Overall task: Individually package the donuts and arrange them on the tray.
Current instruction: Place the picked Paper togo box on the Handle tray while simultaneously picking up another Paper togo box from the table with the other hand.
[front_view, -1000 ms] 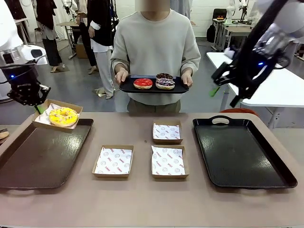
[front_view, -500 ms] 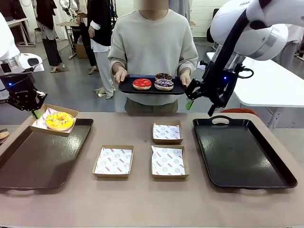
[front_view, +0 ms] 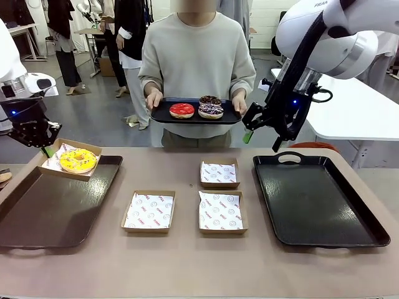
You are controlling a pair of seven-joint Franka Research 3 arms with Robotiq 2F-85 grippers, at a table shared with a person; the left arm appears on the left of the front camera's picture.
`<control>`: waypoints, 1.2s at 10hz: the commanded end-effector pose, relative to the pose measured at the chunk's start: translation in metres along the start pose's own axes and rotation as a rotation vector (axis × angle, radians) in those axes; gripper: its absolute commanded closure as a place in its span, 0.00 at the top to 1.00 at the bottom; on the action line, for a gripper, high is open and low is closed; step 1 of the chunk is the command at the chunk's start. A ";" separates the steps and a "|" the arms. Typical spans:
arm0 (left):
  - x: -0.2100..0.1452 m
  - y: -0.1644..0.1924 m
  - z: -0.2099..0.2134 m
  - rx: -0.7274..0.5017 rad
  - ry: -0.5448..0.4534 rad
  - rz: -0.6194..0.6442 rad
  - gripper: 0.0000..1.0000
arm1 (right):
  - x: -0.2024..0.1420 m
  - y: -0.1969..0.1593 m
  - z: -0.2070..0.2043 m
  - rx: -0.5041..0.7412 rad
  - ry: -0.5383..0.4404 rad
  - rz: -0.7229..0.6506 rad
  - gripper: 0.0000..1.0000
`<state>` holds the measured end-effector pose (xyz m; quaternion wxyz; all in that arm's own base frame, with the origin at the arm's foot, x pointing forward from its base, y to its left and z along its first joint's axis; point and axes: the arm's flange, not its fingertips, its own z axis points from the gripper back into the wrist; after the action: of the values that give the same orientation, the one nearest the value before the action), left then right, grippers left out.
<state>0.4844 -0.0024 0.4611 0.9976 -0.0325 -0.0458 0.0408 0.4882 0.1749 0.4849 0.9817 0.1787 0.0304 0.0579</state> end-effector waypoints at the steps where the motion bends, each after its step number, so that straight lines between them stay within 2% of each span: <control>1: -0.001 -0.001 0.003 0.000 -0.006 0.004 0.01 | 0.000 0.000 -0.002 -0.002 0.003 0.000 1.00; 6: 0.000 0.000 0.000 0.000 -0.001 0.000 0.01 | 0.000 0.000 0.000 0.000 0.000 0.000 1.00; 8: 0.003 0.017 -0.010 -0.009 0.013 -0.053 0.01 | 0.031 0.023 -0.021 -0.146 -0.017 -0.036 1.00; 12: 0.012 0.060 -0.037 -0.049 0.032 -0.044 0.01 | 0.094 0.042 -0.057 -0.294 -0.039 -0.102 1.00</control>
<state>0.4929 0.0480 0.4220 0.9987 -0.0385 -0.0186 0.0270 0.5522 0.2338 0.4397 0.9975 0.0602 0.0182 0.0326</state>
